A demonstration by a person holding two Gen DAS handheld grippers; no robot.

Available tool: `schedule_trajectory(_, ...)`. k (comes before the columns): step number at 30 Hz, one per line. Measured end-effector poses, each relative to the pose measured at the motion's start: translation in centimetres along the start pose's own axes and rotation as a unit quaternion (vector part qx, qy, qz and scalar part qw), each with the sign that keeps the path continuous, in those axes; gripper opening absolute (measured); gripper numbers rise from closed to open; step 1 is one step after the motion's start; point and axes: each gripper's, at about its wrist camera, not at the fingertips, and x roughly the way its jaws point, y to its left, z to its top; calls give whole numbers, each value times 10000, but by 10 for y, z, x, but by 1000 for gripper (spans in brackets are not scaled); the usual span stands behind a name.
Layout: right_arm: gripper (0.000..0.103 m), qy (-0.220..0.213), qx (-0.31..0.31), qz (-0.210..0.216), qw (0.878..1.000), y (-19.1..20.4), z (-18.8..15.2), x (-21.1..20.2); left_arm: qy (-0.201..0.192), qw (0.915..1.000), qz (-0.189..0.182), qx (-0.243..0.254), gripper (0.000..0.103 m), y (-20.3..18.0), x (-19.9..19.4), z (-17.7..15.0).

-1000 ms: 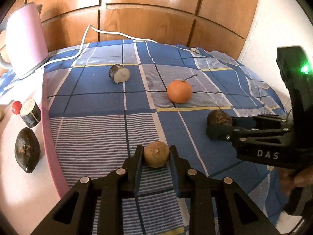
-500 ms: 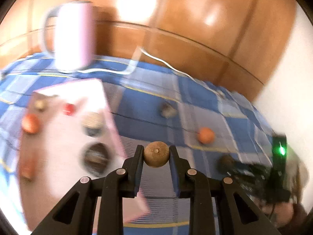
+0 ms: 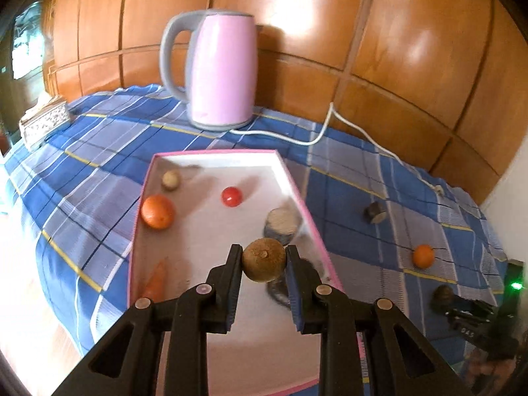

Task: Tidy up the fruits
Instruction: 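Carry the brown fruit over the tray with the left gripper while the right gripper holds the dark fruit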

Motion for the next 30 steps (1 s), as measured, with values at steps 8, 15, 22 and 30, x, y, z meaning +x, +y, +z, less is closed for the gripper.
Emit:
schedule_trajectory(8, 47, 26, -68, -94, 9999, 2, 1, 1, 75, 9998, 158, -87, 26, 12, 4, -1)
schedule_trajectory(15, 47, 31, -107, -141, 9998, 4, 1, 1, 192, 9994, 137, -236, 26, 23, 13, 3)
schedule_trajectory(22, 47, 35, -116, -152, 9998, 4, 1, 1, 549, 9964, -84, -635, 26, 44, 38, 18)
schedule_trajectory(30, 47, 44, -113, -145, 9998, 4, 1, 2, 571, 9961, -75, -664, 26, 59, 66, 50)
